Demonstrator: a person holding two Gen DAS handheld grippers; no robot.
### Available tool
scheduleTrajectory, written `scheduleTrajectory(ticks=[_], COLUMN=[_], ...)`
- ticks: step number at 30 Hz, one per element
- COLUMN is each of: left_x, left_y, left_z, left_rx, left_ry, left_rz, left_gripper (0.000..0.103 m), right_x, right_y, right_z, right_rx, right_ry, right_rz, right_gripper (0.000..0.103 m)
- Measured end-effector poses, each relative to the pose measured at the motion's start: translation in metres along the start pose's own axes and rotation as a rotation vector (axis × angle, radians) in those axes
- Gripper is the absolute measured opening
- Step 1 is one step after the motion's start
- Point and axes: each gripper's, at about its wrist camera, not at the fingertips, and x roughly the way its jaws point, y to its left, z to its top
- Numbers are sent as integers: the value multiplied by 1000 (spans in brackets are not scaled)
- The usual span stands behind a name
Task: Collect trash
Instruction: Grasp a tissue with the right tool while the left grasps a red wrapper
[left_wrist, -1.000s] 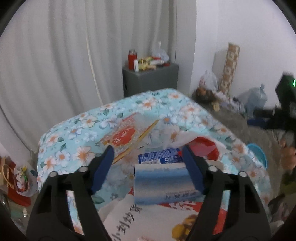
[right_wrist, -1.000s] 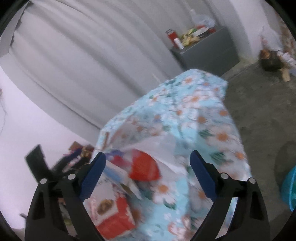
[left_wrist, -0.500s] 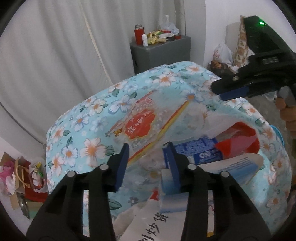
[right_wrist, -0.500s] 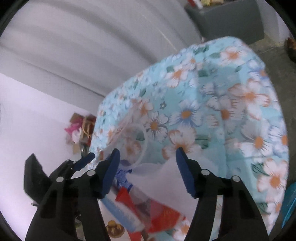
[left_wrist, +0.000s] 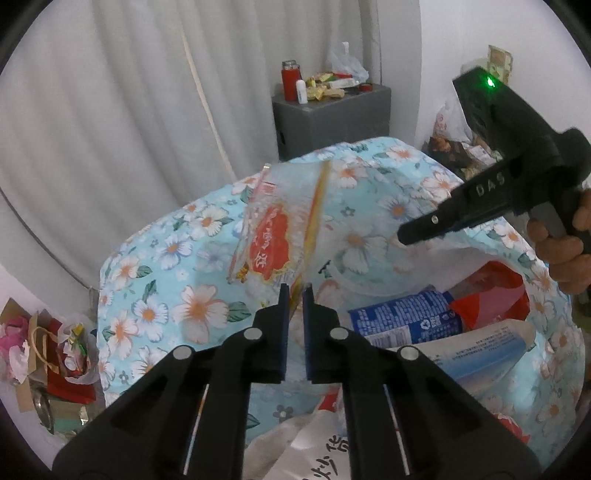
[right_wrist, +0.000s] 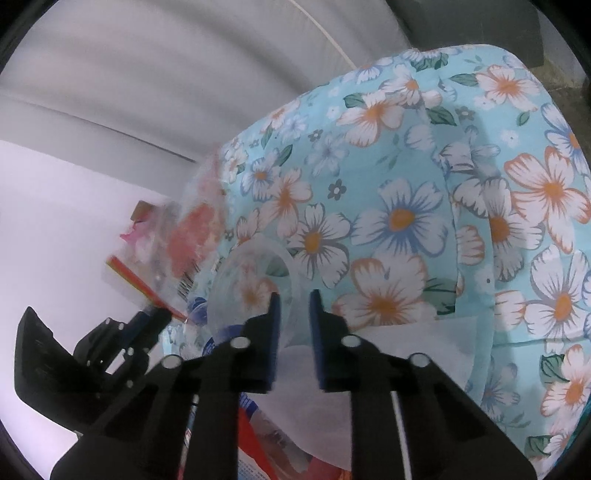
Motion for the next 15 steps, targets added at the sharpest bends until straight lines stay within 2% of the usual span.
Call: scheduleTrajectory(ticks=[11,15], left_x=[-13,-20], left_y=[11,15], left_z=[1,2], left_rx=[-23,-27], left_ry=[-60,-91], left_rz=[41,63], left_gripper=[1,1], right_x=[1,-7], right_y=[1,8], right_z=[1,-1], right_rx=[-10,-40], right_ry=[-17,-50], right_rz=[3,-11], right_gripper=[8,7])
